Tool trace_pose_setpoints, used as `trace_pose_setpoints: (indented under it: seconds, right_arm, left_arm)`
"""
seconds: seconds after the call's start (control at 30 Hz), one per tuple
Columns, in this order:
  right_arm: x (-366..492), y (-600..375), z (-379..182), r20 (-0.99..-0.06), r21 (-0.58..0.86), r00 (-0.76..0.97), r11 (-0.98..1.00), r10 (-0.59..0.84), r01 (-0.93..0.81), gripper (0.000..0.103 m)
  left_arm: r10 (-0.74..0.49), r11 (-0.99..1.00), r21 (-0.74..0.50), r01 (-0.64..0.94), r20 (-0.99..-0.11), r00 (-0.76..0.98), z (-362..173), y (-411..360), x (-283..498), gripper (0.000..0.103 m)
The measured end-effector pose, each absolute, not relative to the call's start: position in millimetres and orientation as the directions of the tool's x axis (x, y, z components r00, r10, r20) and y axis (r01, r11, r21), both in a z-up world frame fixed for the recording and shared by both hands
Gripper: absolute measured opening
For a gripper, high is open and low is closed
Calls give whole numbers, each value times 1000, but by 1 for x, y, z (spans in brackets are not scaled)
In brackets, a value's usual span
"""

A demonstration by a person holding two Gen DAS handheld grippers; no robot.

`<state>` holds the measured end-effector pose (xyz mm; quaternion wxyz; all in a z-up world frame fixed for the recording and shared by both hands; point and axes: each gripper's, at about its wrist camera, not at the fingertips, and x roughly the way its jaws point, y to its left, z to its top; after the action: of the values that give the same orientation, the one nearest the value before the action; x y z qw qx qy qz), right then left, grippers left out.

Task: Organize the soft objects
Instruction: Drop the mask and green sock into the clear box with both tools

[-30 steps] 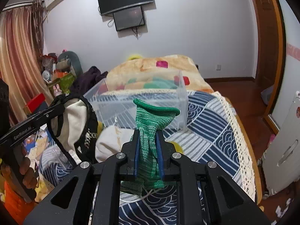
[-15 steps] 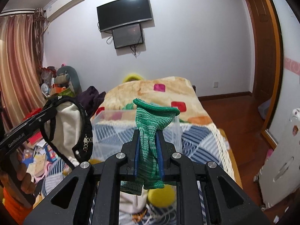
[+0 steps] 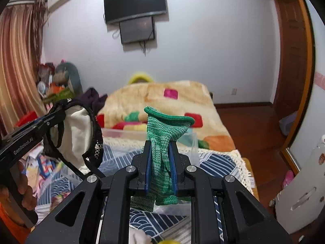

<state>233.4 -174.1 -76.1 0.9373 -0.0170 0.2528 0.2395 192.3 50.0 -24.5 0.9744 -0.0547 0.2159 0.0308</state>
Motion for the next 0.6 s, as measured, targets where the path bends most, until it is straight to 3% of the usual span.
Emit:
trace_pose_setpoints:
  seconds: [0.33,0.6]
  right_arm:
    - [263,-154,-112,-657,82,628,868,417,-490,15]
    - [273,-146,-122,-740,64,547,851,391,-521,15]
  left_arm:
    - [-50,998,-57,19,-600,798,-63,34,222,19]
    - [-63,998,-43,46,-667,743,-74,29,229,22]
